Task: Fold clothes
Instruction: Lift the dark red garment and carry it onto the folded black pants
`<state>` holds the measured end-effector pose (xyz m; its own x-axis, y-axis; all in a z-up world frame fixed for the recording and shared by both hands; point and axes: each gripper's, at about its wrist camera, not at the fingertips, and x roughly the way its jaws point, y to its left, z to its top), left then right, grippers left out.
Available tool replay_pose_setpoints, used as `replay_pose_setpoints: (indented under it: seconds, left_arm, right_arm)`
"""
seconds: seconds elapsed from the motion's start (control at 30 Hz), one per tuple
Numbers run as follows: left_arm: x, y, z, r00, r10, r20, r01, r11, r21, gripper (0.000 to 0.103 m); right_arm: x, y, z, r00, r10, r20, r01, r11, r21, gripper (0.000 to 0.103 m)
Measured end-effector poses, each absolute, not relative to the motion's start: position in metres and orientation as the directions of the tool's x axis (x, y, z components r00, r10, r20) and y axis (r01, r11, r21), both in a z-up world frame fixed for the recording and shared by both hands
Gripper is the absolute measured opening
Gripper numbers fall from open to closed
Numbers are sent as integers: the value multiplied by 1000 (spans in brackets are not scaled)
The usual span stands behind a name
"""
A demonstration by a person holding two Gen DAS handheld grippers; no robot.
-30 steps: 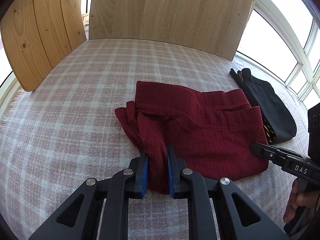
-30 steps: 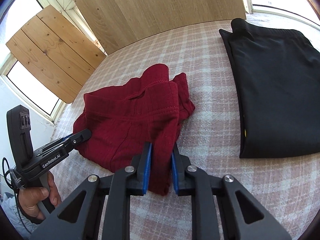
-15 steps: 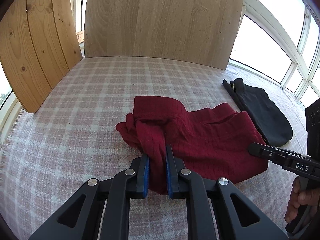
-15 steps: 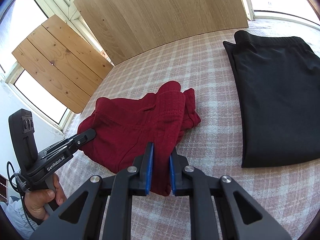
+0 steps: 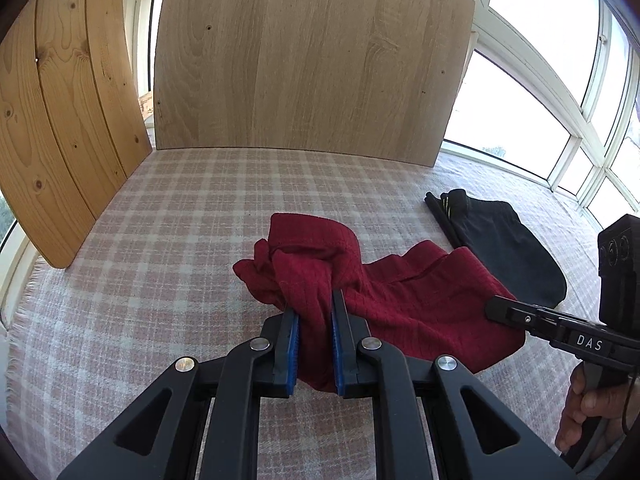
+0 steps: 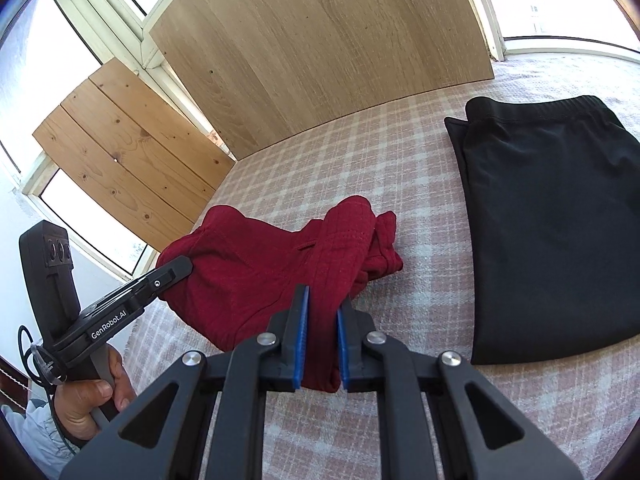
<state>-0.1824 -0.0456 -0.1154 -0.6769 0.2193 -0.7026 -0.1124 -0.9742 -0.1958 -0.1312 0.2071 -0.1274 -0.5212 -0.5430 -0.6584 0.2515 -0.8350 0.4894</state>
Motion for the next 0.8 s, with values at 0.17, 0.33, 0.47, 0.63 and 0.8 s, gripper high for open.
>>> replay_pose_setpoints:
  seconds: [0.17,0.33,0.47,0.63,0.8]
  left_arm:
    - [-176,-46,-124,-663,211,-718,-101,-976,-194,12]
    - [-176,-40,-111,-681,216,-699,-122,-976,-183,12]
    - [-182,-33,-94,-702,230,-674,-134,-972,-192,12]
    - [-198,-11,-73,-725,264,-636,-170,-964,-205,12]
    - [-230,37,-57,-721,349,-598,-288,-937,-200,12]
  right_arm:
    - [-126,207,-140,-506,-526,-684,237,-847,477,11]
    - [-128,211,-129,-527,-522,-671,249,-849,466,11]
    - [-131,216,-109,-563,-512,-649,265,-856,444,11]
    - [-134,238,-79,-626,-476,-618,256,-873,414,11]
    - [-133,275,-56,-696,-402,-594,206,-905,372,11]
